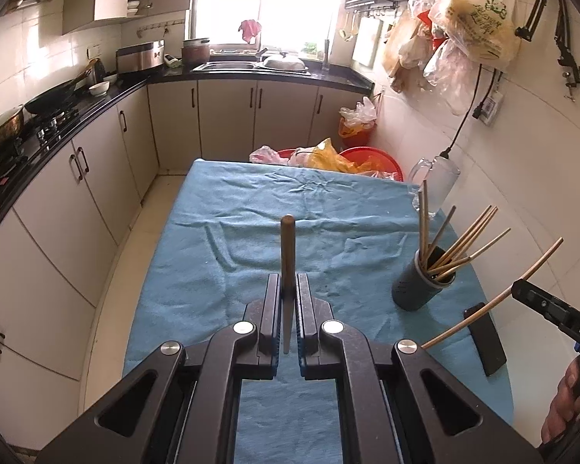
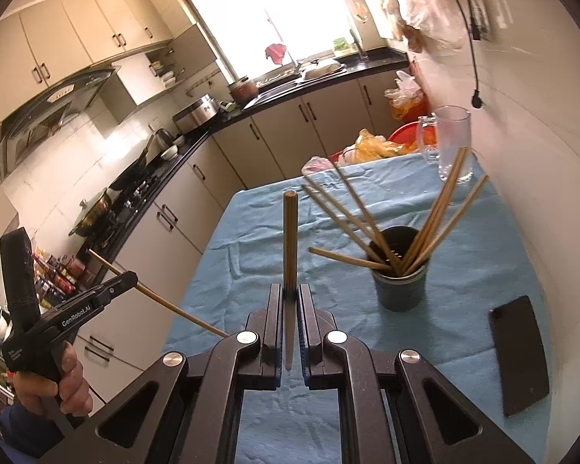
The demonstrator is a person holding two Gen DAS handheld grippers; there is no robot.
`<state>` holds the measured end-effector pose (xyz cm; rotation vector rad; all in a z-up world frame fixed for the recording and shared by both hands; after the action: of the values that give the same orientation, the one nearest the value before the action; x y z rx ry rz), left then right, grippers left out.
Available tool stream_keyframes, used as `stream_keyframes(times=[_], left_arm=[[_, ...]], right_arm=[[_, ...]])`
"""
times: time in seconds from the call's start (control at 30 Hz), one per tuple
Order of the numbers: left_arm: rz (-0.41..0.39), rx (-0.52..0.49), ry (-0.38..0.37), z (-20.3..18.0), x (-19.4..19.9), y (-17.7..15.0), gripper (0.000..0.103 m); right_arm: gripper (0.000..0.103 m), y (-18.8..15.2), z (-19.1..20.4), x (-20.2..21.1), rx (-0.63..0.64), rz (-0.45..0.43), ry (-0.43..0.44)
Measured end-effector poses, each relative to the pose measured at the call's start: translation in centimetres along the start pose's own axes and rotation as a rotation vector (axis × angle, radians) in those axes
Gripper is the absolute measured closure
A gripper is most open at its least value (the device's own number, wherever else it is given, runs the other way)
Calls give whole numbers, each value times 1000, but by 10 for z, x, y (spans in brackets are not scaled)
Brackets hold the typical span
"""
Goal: Organize utensils
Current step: 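Lift both held chopsticks upright and carry them over the black cup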
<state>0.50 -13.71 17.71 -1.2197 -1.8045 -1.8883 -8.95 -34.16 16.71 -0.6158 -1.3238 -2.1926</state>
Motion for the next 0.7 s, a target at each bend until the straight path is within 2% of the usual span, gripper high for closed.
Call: stream_keyframes(times=[0.7], left_arm=[[-18, -77, -73, -47, 7, 20, 97]], right_arm=[[96, 4, -65, 57, -119, -98, -96]])
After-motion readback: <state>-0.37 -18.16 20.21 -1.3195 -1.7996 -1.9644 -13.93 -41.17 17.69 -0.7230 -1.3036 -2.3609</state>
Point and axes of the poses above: each gripper's, at about its wrist camera, not at the fingertips, and x roughly against the way its jaws point, z to its left, y to its top, the point moved 8 cm from there along -x, roughly the way its jaws point
